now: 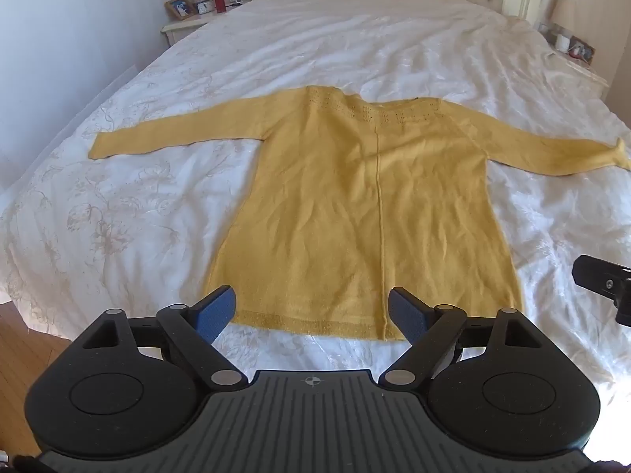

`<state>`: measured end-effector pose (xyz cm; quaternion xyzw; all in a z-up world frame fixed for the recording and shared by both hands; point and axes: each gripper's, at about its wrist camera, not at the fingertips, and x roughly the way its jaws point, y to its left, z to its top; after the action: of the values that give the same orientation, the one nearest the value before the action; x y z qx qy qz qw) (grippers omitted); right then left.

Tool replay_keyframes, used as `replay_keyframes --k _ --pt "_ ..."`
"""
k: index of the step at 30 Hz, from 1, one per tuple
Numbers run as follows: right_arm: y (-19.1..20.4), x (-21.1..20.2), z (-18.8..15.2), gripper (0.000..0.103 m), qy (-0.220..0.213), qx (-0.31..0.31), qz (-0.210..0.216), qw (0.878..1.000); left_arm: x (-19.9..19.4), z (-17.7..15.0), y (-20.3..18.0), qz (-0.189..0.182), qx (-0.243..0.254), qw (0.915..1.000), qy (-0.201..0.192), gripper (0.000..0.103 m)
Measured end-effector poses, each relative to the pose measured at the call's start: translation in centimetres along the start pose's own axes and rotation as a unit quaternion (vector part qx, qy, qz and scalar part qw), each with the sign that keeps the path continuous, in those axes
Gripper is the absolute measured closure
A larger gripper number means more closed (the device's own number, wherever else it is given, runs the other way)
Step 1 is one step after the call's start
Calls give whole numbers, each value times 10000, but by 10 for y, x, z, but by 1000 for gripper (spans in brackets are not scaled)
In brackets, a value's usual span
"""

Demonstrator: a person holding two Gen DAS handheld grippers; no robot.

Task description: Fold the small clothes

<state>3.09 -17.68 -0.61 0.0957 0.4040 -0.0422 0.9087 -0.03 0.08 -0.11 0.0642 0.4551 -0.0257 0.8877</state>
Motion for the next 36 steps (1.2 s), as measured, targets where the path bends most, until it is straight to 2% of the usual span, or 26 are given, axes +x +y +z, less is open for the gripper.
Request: replay_keyframes --k 5,36 --pt "7 -5 -2 1 -8 -28 32 10000 -2 -2 2 -199 -33 9997 158 18" --pt "25 1 -1 1 124 -130 239 9996 3 -3 8 -119 -112 9990 416 18"
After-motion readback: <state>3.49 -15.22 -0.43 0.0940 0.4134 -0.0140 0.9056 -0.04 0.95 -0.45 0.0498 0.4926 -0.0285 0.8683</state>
